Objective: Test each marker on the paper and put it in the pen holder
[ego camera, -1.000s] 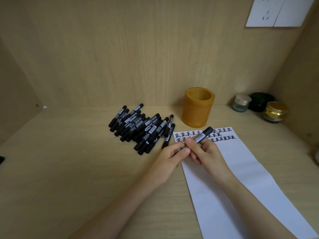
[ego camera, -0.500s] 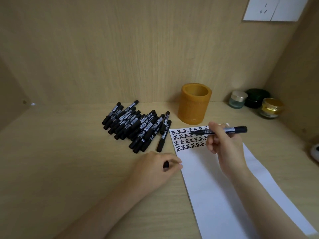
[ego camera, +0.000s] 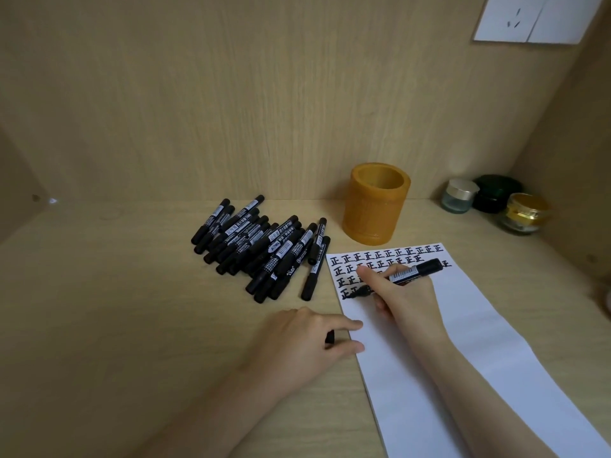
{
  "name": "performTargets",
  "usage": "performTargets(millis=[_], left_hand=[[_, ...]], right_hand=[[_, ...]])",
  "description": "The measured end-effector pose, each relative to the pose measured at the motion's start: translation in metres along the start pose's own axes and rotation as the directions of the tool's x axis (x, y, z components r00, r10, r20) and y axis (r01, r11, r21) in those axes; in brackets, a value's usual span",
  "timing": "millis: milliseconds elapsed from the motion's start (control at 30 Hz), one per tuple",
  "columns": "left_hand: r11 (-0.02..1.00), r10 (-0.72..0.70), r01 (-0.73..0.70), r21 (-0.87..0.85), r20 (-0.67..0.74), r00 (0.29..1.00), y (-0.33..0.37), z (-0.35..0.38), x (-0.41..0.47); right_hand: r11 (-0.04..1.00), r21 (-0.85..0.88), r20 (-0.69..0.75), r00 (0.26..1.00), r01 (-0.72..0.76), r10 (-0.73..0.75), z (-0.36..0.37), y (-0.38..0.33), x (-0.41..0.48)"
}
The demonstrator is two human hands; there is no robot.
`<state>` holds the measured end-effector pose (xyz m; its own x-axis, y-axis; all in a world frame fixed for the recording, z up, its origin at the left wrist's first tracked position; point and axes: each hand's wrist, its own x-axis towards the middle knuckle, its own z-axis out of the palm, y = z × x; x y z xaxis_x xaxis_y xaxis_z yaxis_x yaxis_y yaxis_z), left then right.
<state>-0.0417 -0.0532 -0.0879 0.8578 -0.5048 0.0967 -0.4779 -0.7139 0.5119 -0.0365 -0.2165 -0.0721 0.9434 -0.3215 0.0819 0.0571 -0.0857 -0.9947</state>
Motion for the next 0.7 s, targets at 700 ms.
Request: performTargets(millis=[700], left_hand=[[0.999,-0.026,0.026,-0.028,0.013,1.000,0.001,-0.001,0.000]], right_hand=[[0.983,-0.167,-0.082,0.993,0.073,-0.088,0.007,0.022,0.003]])
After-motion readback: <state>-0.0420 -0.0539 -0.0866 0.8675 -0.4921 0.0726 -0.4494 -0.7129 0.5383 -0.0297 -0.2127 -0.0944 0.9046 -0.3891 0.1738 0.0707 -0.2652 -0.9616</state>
